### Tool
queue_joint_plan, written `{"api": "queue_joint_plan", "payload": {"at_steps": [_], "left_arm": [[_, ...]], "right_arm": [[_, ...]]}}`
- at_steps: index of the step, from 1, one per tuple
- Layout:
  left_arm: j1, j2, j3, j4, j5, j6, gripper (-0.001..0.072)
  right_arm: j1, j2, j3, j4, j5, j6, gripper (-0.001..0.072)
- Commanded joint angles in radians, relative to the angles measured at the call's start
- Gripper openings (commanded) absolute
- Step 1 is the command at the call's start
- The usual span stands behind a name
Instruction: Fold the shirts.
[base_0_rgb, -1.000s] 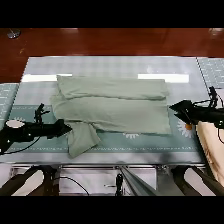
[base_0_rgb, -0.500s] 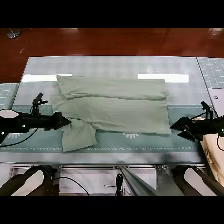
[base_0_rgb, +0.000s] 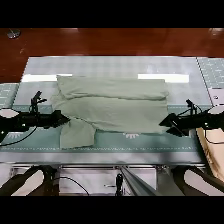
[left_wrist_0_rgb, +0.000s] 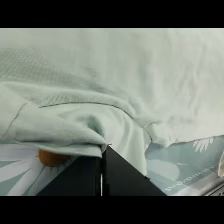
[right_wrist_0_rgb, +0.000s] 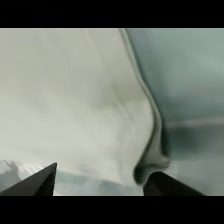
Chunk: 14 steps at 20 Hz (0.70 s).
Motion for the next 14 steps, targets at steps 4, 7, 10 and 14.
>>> {"api": "queue_joint_plan", "payload": {"at_steps": [4, 7, 10, 14], "left_arm": [[-0.017, 0.000, 0.002, 0.000, 0.027, 0.000, 0.0029], [-0.027, 0.000, 0.028, 0.000, -0.003, 0.000, 0.0029], [-0.019, -0.003, 0.153, 0.002, 0.018, -0.022, 0.0029], [-0.040, -0.118, 0.363, 0.005, 0.126, -0.066, 0.0028]], "right_arm": [[0.014, -0.035, 0.028, 0.087, -0.067, -0.059, 0.0019], [0.010, -0.035, 0.074, 0.079, -0.038, -0.097, 0.0018], [0.010, -0.035, 0.227, 0.076, -0.029, -0.090, 0.0018], [0.021, -0.091, 0.445, 0.080, -0.032, -0.080, 0.0019]]}}
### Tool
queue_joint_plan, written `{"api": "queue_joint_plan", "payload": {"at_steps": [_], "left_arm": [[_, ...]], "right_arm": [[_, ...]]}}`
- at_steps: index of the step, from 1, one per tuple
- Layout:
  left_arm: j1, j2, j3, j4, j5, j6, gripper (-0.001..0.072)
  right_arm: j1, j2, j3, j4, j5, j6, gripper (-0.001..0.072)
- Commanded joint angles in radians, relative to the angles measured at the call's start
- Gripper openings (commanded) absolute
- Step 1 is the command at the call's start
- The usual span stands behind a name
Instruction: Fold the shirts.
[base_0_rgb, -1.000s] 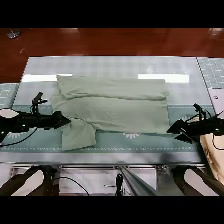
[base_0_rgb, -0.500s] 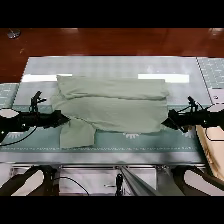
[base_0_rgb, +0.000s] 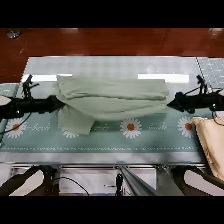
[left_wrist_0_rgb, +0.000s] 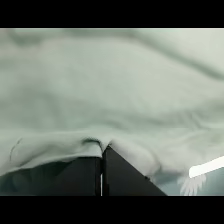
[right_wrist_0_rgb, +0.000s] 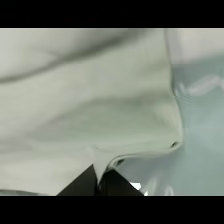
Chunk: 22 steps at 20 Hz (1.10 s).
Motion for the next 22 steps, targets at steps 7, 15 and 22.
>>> {"api": "queue_joint_plan", "payload": {"at_steps": [7, 15, 22], "left_arm": [[-0.056, -0.462, 0.523, 0.003, 0.026, -0.201, 0.0029], [-0.097, -0.673, 0.711, 0.014, 0.114, -0.225, 0.0028], [-0.005, -0.690, 0.848, 0.111, -0.225, -0.192, 0.0704]], "right_arm": [[0.043, -0.304, 0.382, 0.009, -0.055, 0.040, 0.0018], [0.055, -0.523, 0.478, 0.133, -0.193, 0.055, 0.0019], [-0.025, -0.552, 0.594, 0.140, 0.030, -0.020, 0.0631]]}}
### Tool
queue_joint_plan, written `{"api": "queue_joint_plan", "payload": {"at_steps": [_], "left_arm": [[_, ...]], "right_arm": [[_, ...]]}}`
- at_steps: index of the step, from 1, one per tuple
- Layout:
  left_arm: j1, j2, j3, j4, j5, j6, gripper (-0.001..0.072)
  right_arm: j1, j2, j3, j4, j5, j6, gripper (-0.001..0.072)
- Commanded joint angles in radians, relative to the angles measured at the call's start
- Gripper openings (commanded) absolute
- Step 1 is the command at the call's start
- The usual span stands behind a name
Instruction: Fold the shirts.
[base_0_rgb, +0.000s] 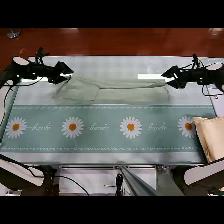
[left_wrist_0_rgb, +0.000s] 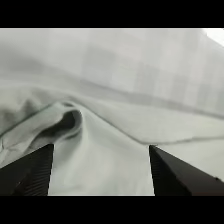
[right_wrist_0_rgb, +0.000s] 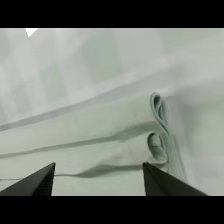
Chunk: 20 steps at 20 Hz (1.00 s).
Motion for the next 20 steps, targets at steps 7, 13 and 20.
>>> {"api": "queue_joint_plan", "payload": {"at_steps": [7, 13, 20], "left_arm": [[0.203, 0.180, -0.027, 0.431, -0.370, -0.166, 0.0703], [0.000, 0.494, -0.484, 0.209, 0.020, -0.031, 0.0703], [-0.204, 0.539, -0.505, 0.132, 0.043, -0.030, 0.0683]], "right_arm": [[-0.168, -0.018, 0.029, -0.169, 0.256, 0.006, 0.0630], [-0.039, -0.101, 0.030, -0.093, 0.263, -0.033, 0.0630], [0.074, -0.079, 0.071, -0.101, 0.251, -0.031, 0.0019]]}}
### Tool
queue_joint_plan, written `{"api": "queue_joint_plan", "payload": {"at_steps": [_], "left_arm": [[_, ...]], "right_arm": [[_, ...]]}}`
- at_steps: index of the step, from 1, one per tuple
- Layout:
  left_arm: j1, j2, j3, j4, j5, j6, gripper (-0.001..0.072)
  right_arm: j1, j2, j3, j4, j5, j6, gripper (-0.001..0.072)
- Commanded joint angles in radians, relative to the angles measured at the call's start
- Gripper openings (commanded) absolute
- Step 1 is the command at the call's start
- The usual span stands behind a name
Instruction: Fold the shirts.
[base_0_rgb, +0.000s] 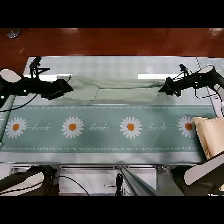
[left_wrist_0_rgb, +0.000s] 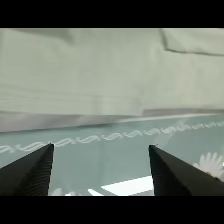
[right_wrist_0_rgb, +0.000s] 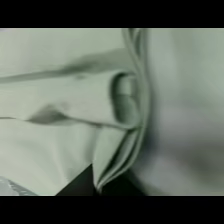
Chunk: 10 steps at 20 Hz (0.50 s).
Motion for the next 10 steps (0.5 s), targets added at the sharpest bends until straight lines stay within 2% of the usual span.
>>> {"api": "queue_joint_plan", "payload": {"at_steps": [1, 2, 3, 5, 8, 10], "left_arm": [[-0.093, 0.019, -0.019, -0.036, 0.027, 0.010, 0.0499], [-0.113, 0.019, -0.020, -0.036, 0.027, 0.010, 0.0168], [-0.135, 0.019, -0.020, -0.037, 0.039, 0.010, 0.0031], [-0.197, 0.016, -0.019, -0.069, 0.100, 0.010, 0.0029], [-0.327, -0.043, 0.049, -0.058, 0.155, 0.048, 0.0028], [-0.387, -0.146, 0.187, 0.002, 0.125, 0.006, 0.0028]], "right_arm": [[0.025, 0.053, 0.020, -0.018, 0.042, -0.003, 0.0019], [0.023, 0.100, 0.019, -0.082, 0.076, -0.014, 0.0019], [0.024, 0.154, 0.015, -0.175, 0.119, -0.029, 0.0019], [0.030, 0.304, -0.061, -0.261, 0.131, -0.036, 0.0019], [0.029, 0.601, -0.260, -0.246, 0.058, -0.037, 0.0019], [0.029, 0.801, -0.384, -0.246, 0.049, 0.002, 0.0019]]}}
